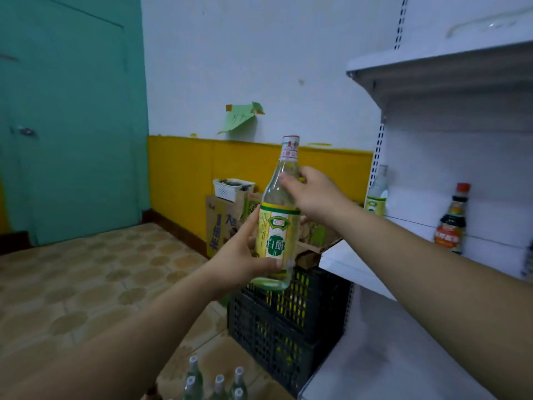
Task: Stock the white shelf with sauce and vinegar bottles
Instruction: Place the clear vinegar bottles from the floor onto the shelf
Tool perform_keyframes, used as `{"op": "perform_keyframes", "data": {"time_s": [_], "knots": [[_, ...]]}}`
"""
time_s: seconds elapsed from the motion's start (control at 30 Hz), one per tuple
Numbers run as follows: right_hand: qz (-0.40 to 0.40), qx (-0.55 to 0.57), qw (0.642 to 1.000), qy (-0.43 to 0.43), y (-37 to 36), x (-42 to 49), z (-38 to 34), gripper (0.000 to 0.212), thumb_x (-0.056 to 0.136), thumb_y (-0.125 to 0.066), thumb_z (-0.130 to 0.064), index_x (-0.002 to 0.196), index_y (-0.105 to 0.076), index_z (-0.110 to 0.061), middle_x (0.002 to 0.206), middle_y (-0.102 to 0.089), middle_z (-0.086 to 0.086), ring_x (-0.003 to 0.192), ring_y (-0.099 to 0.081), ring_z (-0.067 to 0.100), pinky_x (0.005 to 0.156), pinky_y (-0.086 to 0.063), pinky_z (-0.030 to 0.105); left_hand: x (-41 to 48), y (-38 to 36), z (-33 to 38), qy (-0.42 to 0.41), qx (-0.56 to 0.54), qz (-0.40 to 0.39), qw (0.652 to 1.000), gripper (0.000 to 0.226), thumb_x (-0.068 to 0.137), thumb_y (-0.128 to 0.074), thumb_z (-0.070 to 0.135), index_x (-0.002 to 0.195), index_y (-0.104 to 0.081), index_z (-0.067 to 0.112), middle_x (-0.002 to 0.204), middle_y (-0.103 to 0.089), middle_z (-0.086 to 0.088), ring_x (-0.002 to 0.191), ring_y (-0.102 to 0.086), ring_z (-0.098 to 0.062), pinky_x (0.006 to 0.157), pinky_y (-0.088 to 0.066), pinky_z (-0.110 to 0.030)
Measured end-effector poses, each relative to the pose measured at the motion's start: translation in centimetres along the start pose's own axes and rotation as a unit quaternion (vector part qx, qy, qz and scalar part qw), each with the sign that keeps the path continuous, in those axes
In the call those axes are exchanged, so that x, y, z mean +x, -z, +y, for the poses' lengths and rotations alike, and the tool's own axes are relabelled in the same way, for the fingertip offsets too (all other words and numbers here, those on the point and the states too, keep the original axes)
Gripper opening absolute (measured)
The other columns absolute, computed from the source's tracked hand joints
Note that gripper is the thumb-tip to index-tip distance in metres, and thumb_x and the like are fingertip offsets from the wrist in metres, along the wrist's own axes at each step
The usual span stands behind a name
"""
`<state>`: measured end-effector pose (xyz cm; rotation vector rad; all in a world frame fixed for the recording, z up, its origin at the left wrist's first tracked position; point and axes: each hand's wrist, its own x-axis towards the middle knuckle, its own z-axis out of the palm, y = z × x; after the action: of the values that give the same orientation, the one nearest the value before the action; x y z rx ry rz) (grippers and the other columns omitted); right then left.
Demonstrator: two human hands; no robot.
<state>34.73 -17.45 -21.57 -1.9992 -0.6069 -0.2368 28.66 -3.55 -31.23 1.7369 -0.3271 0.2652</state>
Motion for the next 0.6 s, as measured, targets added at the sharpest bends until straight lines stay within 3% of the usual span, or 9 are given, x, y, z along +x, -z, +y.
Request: {"op": "perform_keyframes", "data": {"time_s": [0.07, 0.13, 0.23, 0.37, 0.5, 0.6], "knots": [[-0.004, -0.03, 1.0, 0.001, 1.6, -0.8, 0.2, 0.033, 0.096, -0.048, -0.051, 0.122, -0.048, -0.032, 0.123, -0.06, -0.002, 0.103, -0.06, 0.017, 0.08, -0.054, 0.037, 0.6, -1.3, 0.7, -0.007, 0.0, -0.001, 1.0, 0.097, 0.075, -0.071, -0.008, 0.136, -0.02, 0.047, 0.102, -0.064, 0.007, 0.082, -0.069, -0.002, 0.063, -0.054, -0.019], [-0.033, -0.056, 0.998, -0.003, 2.8, -1.7, 1.1, 0.062, 0.091, -0.057, -0.052, 0.142, -0.029, -0.031, 0.132, -0.055, -0.005, 0.109, -0.058, 0.016, 0.085, -0.051, 0.035, 1.2, -2.3, 0.9, 0.0, 0.007, 0.001, 1.0, 0.1, 0.074, -0.074, -0.006, 0.144, -0.018, 0.039, 0.11, -0.062, 0.001, 0.085, -0.07, -0.008, 0.066, -0.056, -0.024], [-0.06, -0.02, 0.998, -0.029, 3.8, -2.5, 2.9, 0.092, 0.082, -0.072, -0.044, 0.148, -0.007, -0.036, 0.129, -0.056, -0.004, 0.1, -0.066, 0.021, 0.074, -0.058, 0.039, 1.9, -3.7, 0.6, 0.004, 0.027, -0.003, 1.0, 0.101, 0.073, -0.077, -0.002, 0.143, -0.019, 0.041, 0.119, -0.055, -0.003, 0.089, -0.07, -0.015, 0.075, -0.058, -0.033], [0.006, 0.014, 0.999, -0.038, 5.2, -2.5, 5.5, 0.096, 0.075, -0.079, -0.041, 0.147, -0.014, -0.037, 0.128, -0.06, -0.004, 0.098, -0.068, 0.022, 0.076, -0.059, 0.05, 3.5, -5.8, -0.1, -0.007, 0.025, -0.036, 0.999, 0.098, 0.074, -0.076, -0.001, 0.141, -0.023, 0.046, 0.116, -0.053, -0.002, 0.092, -0.069, -0.022, 0.081, -0.058, -0.04], [0.062, 0.011, 0.998, -0.031, 7.7, -3.1, 8.3, 0.077, 0.076, -0.08, -0.034, 0.137, -0.033, -0.038, 0.116, -0.065, -0.012, 0.1, -0.067, 0.013, 0.085, -0.057, 0.042, 6.7, -8.9, -0.9, -0.023, -0.011, -0.073, 0.997, 0.094, 0.077, -0.072, -0.006, 0.138, -0.024, 0.047, 0.111, -0.055, 0.004, 0.088, -0.069, -0.016, 0.074, -0.057, -0.03], [0.106, -0.007, 0.993, -0.056, 10.0, -3.0, 10.9, 0.065, 0.08, -0.077, -0.027, 0.132, -0.041, -0.038, 0.114, -0.065, -0.012, 0.099, -0.066, 0.012, 0.088, -0.056, 0.039, 9.8, -11.7, -2.3, -0.02, -0.042, -0.125, 0.991, 0.093, 0.077, -0.073, -0.003, 0.139, -0.025, 0.046, 0.119, -0.055, 0.003, 0.095, -0.067, -0.015, 0.076, -0.056, -0.027]]}}
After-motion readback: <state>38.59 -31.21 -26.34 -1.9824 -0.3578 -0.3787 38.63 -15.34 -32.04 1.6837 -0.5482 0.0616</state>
